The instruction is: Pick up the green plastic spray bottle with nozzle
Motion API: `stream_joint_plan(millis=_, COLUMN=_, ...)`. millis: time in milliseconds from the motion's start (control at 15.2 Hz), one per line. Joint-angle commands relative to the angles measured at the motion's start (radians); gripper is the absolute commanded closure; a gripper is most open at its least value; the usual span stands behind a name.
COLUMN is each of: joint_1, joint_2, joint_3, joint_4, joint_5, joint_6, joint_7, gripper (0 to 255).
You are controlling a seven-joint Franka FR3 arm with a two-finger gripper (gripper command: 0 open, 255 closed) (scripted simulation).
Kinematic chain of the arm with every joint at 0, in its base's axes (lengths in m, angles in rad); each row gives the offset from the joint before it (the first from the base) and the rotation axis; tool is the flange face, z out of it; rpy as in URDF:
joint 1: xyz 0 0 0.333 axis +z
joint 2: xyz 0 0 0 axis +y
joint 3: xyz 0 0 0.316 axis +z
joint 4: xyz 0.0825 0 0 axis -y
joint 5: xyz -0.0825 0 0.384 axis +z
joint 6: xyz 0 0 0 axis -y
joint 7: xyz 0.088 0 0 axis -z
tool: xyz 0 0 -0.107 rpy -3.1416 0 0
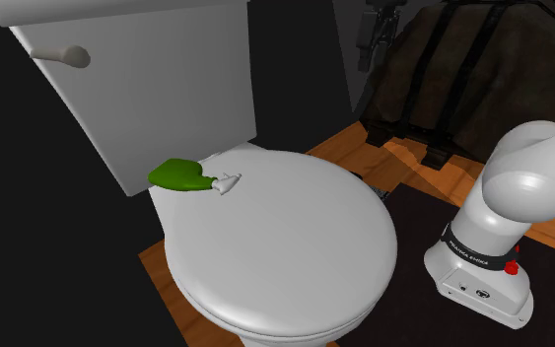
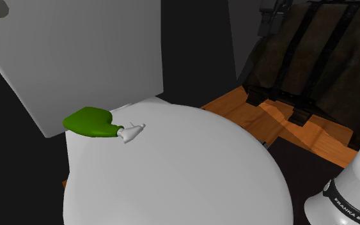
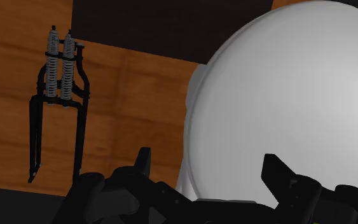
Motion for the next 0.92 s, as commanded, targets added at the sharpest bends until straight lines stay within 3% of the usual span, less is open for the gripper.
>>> stream_joint_plan(millis=0, joint_1=0.0, joint_2=0.0, joint_3=0.0, joint_4=0.0, joint_5=0.0, joint_6=0.0, joint_7=0.0, gripper=0)
stream_joint_plan(millis=858, joint_1=0.079, joint_2=0.348, joint_3=0.204, joint_4=0.117, joint_5=0.062, joint_6=0.212, joint_7=0.164, gripper=0)
